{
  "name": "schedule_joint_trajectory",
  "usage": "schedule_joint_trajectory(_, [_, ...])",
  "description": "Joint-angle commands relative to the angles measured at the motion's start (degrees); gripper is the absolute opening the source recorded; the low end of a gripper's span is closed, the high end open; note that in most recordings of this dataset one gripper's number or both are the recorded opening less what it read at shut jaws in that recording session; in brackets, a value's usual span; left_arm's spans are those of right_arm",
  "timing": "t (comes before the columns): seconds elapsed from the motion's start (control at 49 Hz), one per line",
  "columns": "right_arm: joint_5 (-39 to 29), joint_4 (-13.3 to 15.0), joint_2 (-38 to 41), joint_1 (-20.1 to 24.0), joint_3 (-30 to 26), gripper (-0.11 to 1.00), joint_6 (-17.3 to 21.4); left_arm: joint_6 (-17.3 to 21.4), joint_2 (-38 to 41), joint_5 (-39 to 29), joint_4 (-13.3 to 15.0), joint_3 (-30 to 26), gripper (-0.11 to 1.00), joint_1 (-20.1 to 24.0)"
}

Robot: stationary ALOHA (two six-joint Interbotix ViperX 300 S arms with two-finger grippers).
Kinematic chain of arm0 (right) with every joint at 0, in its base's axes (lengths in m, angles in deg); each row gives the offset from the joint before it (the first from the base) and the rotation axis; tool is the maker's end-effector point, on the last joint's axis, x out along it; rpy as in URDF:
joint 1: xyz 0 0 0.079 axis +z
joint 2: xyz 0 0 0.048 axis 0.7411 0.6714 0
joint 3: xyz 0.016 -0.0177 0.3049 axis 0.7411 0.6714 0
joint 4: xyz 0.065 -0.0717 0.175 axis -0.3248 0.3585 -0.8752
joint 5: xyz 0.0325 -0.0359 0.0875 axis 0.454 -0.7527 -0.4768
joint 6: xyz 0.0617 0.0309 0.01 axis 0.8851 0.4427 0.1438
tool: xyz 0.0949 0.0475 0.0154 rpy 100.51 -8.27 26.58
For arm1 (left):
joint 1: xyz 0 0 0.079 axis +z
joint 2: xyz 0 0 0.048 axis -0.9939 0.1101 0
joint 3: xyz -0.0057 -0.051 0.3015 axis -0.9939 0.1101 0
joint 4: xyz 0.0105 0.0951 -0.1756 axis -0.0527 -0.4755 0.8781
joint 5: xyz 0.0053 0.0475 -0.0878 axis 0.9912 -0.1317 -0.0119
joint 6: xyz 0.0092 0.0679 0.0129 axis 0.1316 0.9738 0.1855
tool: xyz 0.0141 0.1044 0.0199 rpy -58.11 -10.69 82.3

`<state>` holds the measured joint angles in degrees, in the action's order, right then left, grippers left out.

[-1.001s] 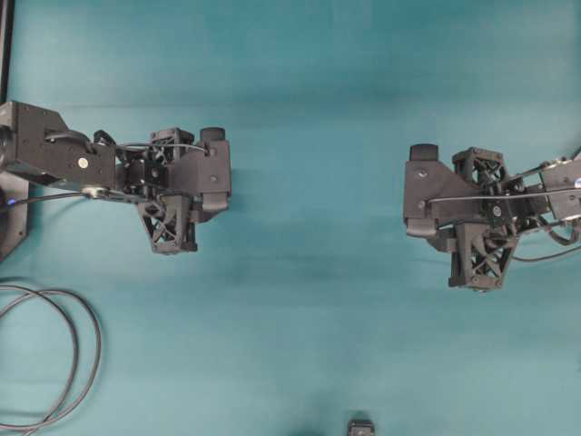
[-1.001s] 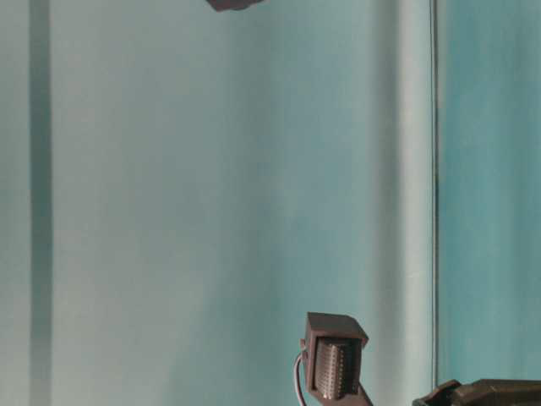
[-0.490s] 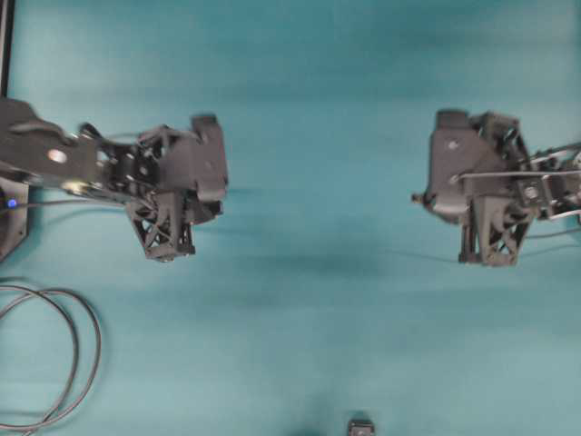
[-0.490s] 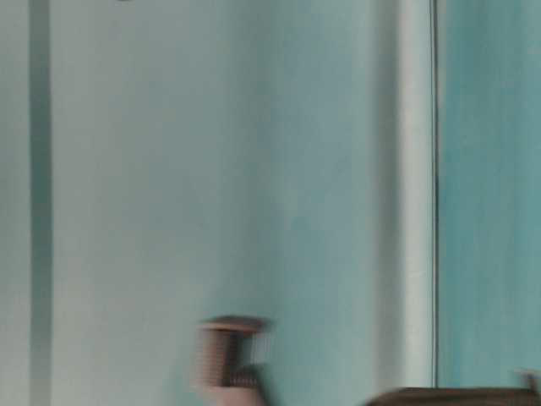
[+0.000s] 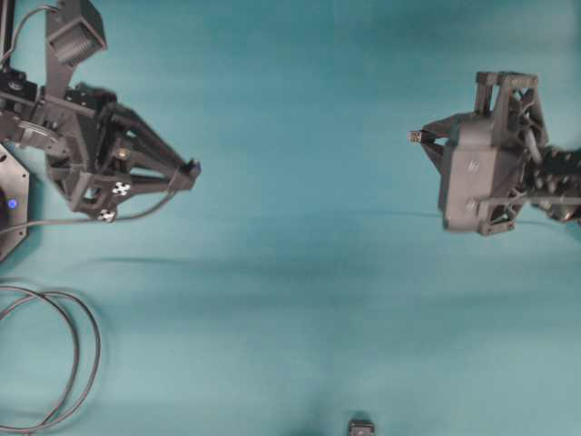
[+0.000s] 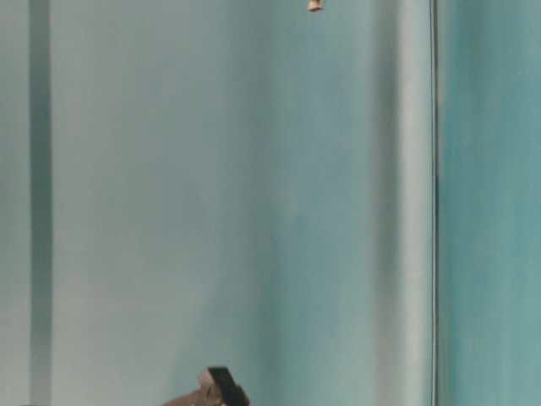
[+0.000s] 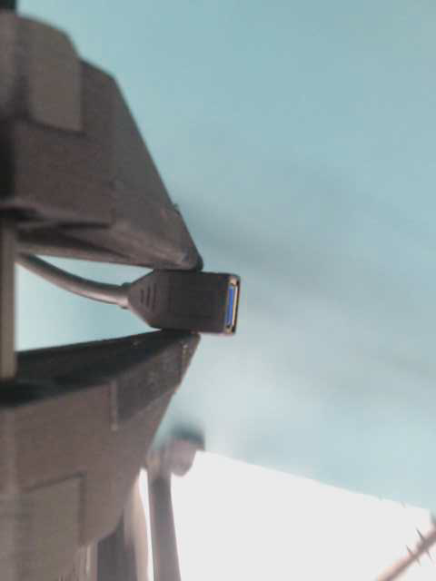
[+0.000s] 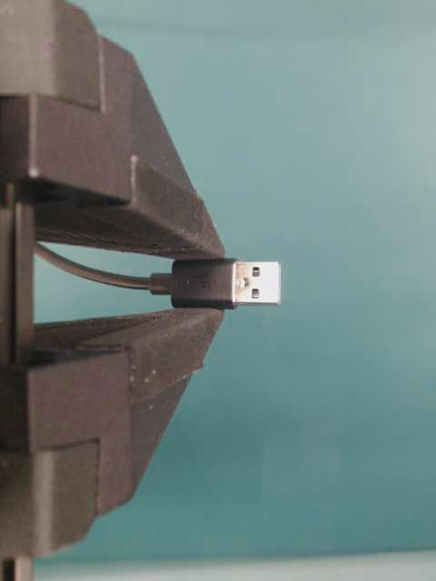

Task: Insert the USB using both arms.
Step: 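Lift both held connectors off the table, then bring the male plug and female socket together at center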

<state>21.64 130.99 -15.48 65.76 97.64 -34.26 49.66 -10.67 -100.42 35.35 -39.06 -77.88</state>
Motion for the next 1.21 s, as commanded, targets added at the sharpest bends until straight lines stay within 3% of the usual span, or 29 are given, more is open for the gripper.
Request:
schedule_joint_trajectory(0.0, [-3.60,4.48,0.97,1.93,-0.79,0.20,0.26,2.46,0.00,-1.05,7.47,-0.18,0.28,0.09])
schedule_joint_trajectory(0.102, [-8.00,8.79,1.67,3.96,-0.35,0.20,0.35,7.91,0.97,-4.48,18.37,-0.18,0.28,0.44])
schedule_joint_trajectory(0.225, [-10.63,12.04,1.76,5.80,0.35,0.20,0.35,17.67,3.16,-12.13,32.52,-0.09,0.28,3.43])
schedule_joint_trajectory(0.429, [-12.57,17.05,1.93,8.35,1.32,0.20,0.35,37.18,13.45,-31.82,55.46,0.62,0.28,15.91])
schedule_joint_trajectory(0.551, [-17.49,21.62,3.08,9.76,1.85,0.20,0.35,47.20,23.38,-44.65,65.48,0.44,0.28,19.25])
schedule_joint_trajectory(0.613, [-18.98,24.61,3.87,10.46,2.72,0.20,0.44,50.54,28.30,-49.66,67.76,-0.70,0.28,19.34])
schedule_joint_trajectory(0.735, [-19.16,28.83,6.15,11.16,4.57,0.20,0.44,54.05,36.65,-55.81,68.12,-5.98,0.28,19.25])
schedule_joint_trajectory(0.878, [-19.34,32.70,8.70,12.04,4.39,0.20,0.79,54.40,42.45,-59.41,67.68,-12.39,0.28,19.25])
schedule_joint_trajectory(0.98, [-20.74,34.89,9.93,13.18,3.08,0.20,3.16,54.40,45.00,-60.03,67.32,-15.91,0.28,19.16])
schedule_joint_trajectory(1.083, [-23.38,36.04,11.60,14.77,1.58,0.20,5.54,54.32,46.41,-60.21,67.24,-17.58,0.28,19.16])
schedule_joint_trajectory(1.185, [-26.10,36.30,13.89,16.35,0.18,0.20,5.45,53.53,47.46,-60.03,67.06,-17.49,0.28,19.07])
